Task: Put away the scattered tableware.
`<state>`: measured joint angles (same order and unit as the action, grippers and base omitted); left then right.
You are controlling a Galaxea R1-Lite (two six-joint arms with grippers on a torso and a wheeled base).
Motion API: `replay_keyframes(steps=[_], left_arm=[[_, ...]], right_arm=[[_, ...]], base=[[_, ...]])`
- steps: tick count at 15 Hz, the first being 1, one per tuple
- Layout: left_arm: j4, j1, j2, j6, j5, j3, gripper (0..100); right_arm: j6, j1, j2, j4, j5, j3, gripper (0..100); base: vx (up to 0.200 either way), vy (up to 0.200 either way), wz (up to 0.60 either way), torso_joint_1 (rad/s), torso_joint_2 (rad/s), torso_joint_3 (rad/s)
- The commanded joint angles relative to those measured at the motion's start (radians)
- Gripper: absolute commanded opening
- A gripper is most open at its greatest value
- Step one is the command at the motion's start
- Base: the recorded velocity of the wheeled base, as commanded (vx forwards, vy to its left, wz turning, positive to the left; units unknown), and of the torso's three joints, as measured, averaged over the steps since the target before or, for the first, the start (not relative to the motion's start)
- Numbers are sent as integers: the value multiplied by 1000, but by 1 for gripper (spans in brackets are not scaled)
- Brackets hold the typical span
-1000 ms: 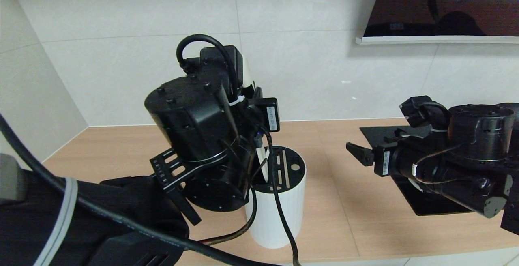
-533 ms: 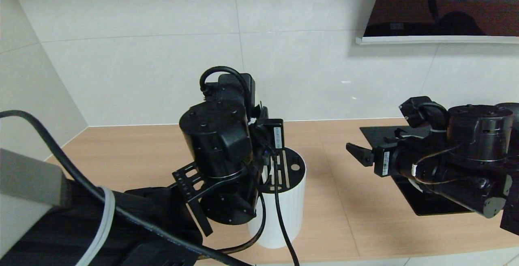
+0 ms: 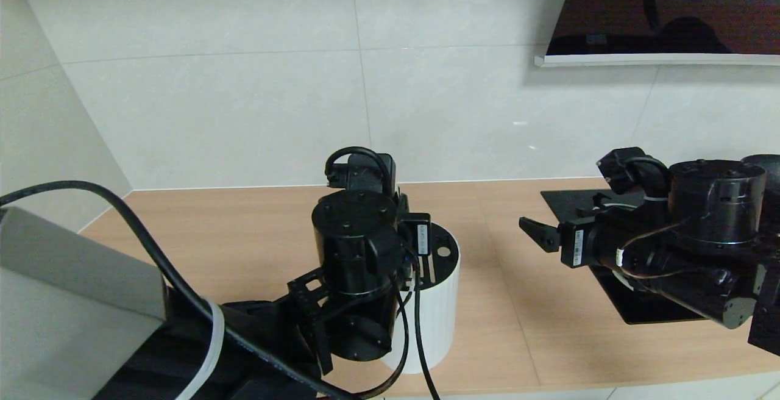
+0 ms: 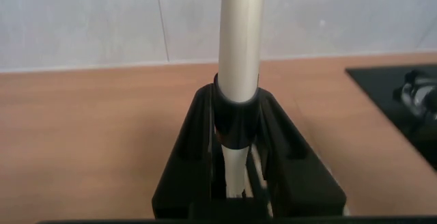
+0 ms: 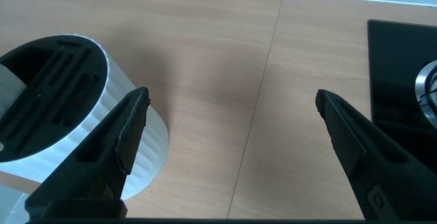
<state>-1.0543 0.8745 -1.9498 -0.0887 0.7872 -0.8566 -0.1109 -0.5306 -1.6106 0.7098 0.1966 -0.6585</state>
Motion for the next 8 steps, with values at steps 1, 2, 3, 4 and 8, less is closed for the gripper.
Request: replay_keyframes(steps=[1, 2, 3, 4, 8], left_arm=[[-1, 0, -17, -3, 0, 13, 0], [-1, 1, -20, -6, 0, 14, 0], [-1, 1, -23, -6, 0, 21, 0], [-1, 1, -23, -6, 0, 24, 0], [-1, 0, -21, -6, -2, 25, 0]], right_arm=[[0, 0, -5, 0, 0, -1, 100], [0, 0, -5, 0, 0, -1, 100], [0, 0, -5, 0, 0, -1, 100], [0, 0, -5, 0, 0, -1, 100], [0, -2, -5, 0, 1, 0, 100]], base=[[0, 0, 0, 0, 0, 0], [0, 0, 0, 0, 0, 0], [0, 0, 0, 0, 0, 0], [0, 0, 0, 0, 0, 0], [0, 0, 0, 0, 0, 0]])
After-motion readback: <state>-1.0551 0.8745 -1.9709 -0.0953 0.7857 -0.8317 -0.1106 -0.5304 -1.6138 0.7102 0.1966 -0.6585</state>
